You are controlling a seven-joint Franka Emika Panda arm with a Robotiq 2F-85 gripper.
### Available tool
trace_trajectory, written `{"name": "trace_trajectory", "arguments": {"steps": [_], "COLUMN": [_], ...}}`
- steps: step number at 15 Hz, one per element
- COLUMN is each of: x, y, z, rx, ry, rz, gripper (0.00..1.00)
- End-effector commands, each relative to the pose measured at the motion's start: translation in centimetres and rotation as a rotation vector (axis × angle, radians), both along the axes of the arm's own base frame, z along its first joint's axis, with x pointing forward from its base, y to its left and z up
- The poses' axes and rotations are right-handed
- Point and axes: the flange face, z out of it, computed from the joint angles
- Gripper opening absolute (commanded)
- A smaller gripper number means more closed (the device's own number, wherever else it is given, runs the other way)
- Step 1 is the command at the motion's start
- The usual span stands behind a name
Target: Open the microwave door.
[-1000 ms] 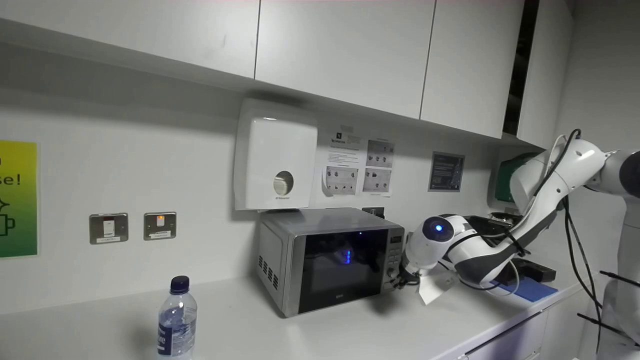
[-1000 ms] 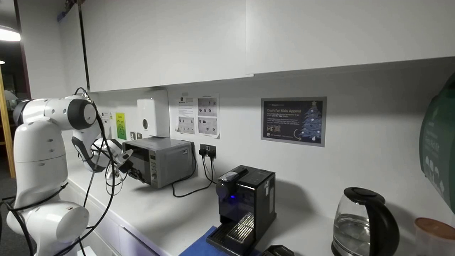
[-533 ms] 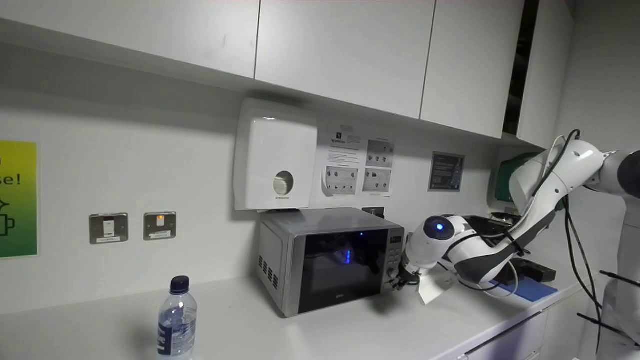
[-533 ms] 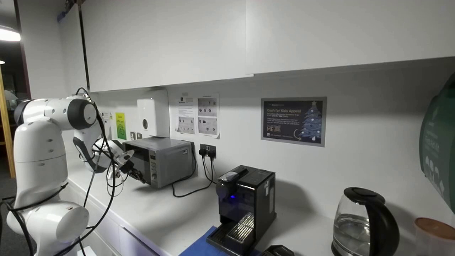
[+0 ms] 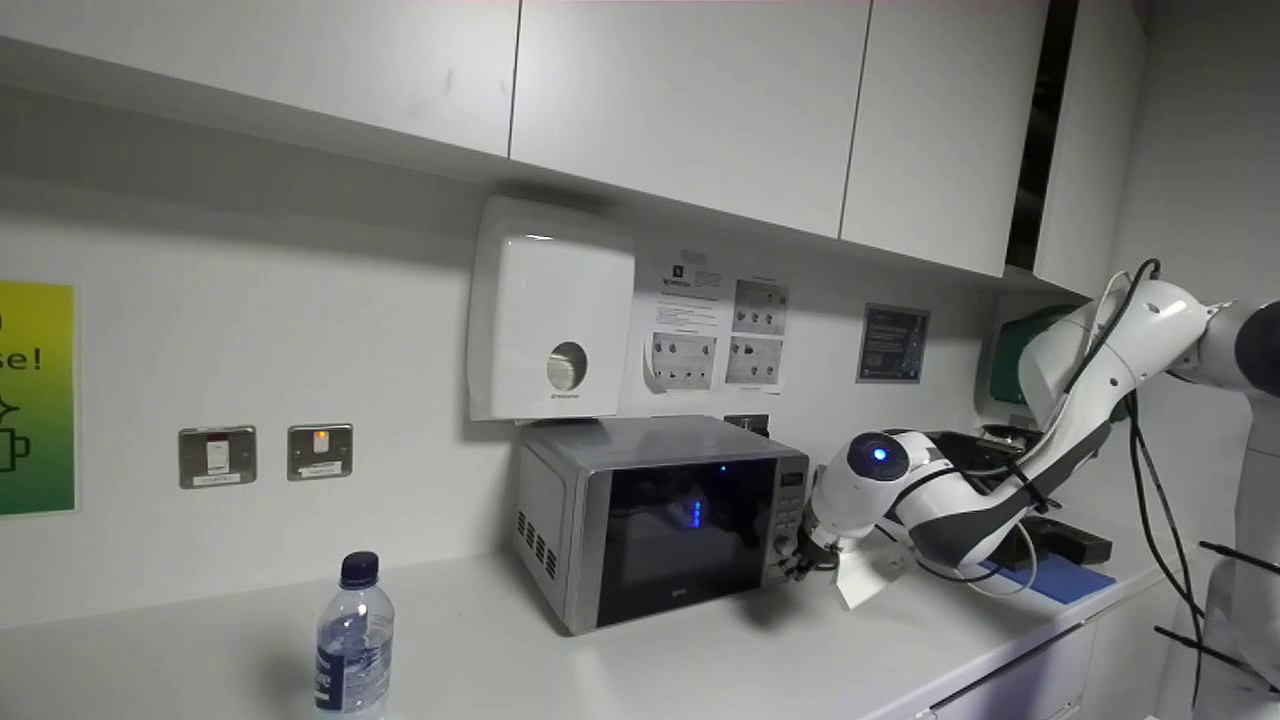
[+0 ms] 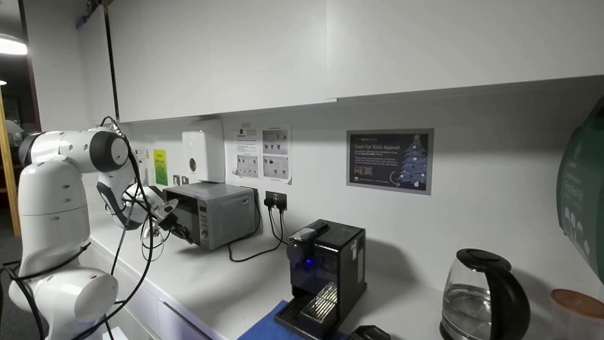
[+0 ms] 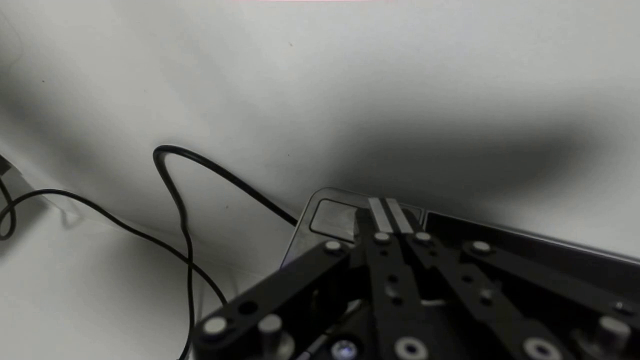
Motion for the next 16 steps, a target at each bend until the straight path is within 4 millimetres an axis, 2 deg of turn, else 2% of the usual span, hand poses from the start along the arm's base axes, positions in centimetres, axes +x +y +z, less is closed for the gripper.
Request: {"name": "trace_trajectory", "arguments": {"steps": [1,16], "x": [-0.16,-1.04], "y": [-0.17,0.02], "z": [0.26,-0.66], "rx": [0.023,0.085], "ry": [-0.043,-0.161], "rz": [-0.02,-0.01], "gripper": [0.0,0.0]}}
